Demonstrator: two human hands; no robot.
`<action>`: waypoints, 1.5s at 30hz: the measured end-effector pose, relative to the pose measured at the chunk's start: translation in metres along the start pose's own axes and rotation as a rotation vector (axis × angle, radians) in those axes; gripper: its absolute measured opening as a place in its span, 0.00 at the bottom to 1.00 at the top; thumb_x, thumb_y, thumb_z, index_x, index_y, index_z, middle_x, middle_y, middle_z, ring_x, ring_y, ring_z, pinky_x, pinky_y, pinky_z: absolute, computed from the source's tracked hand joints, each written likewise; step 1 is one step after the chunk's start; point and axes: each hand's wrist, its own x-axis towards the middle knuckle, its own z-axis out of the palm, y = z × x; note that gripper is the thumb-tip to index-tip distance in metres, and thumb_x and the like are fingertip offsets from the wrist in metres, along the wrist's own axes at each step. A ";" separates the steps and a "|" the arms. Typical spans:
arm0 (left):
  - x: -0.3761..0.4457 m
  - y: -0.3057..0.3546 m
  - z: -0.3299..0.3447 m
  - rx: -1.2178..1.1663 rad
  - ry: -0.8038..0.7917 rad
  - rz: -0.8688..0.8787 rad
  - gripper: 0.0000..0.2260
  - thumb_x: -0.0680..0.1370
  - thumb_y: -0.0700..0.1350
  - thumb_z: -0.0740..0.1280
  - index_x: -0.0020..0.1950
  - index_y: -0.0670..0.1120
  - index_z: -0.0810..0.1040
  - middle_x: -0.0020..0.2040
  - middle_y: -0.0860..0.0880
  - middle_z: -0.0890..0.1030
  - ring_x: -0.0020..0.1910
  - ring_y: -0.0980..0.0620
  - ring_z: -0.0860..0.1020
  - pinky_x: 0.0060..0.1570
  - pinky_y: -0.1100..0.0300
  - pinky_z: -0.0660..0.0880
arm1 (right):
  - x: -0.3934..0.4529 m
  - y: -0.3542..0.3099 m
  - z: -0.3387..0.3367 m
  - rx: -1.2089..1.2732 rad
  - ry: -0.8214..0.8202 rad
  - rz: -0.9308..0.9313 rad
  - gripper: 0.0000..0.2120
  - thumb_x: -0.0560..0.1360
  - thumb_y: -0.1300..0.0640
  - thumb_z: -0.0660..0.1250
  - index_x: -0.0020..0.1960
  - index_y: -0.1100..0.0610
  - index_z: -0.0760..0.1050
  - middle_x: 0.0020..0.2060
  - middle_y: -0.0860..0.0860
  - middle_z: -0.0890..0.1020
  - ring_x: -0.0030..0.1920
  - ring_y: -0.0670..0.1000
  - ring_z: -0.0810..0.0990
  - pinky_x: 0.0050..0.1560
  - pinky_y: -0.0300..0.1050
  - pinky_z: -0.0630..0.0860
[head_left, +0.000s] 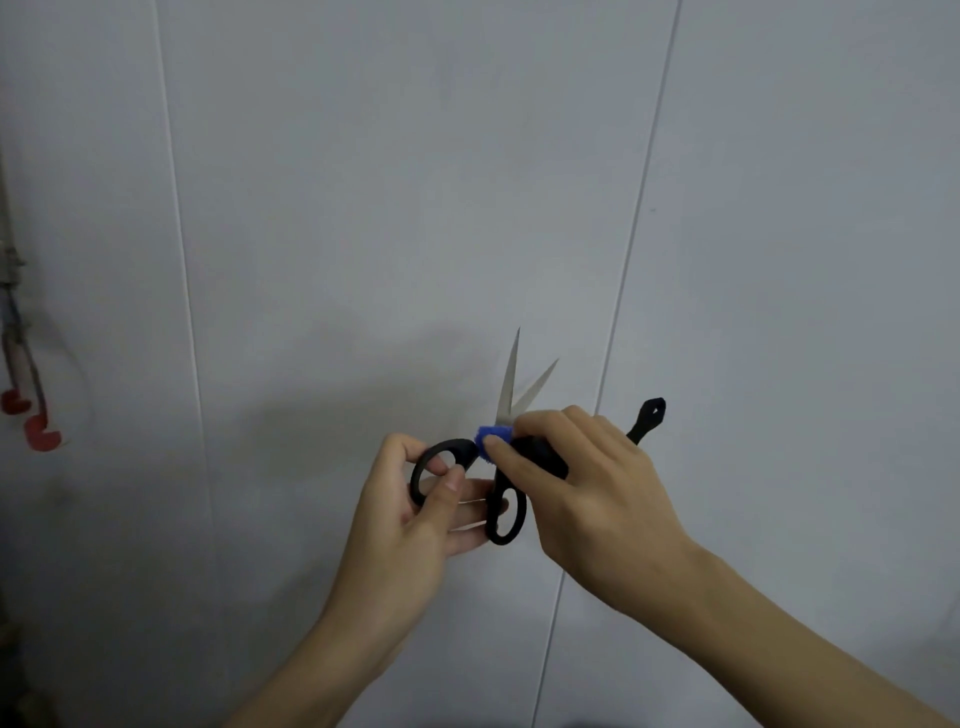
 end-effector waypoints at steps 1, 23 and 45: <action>0.000 0.000 0.000 0.020 -0.004 0.013 0.04 0.81 0.37 0.59 0.46 0.41 0.67 0.42 0.40 0.85 0.43 0.43 0.85 0.44 0.49 0.82 | 0.000 0.000 0.001 -0.011 -0.010 0.003 0.16 0.72 0.68 0.61 0.56 0.60 0.81 0.47 0.55 0.81 0.40 0.55 0.74 0.35 0.49 0.71; 0.002 -0.010 0.000 0.238 -0.002 0.132 0.08 0.81 0.36 0.60 0.44 0.45 0.66 0.43 0.40 0.84 0.44 0.46 0.85 0.44 0.48 0.82 | 0.013 -0.008 0.002 -0.041 -0.111 0.127 0.14 0.63 0.68 0.73 0.48 0.60 0.82 0.39 0.53 0.77 0.35 0.54 0.74 0.29 0.42 0.67; 0.001 0.015 -0.006 -0.092 -0.043 0.034 0.04 0.81 0.35 0.58 0.46 0.41 0.66 0.41 0.35 0.85 0.41 0.35 0.84 0.45 0.41 0.80 | 0.020 0.001 0.013 0.163 0.222 0.158 0.09 0.79 0.63 0.64 0.53 0.63 0.82 0.44 0.57 0.76 0.34 0.56 0.76 0.30 0.50 0.75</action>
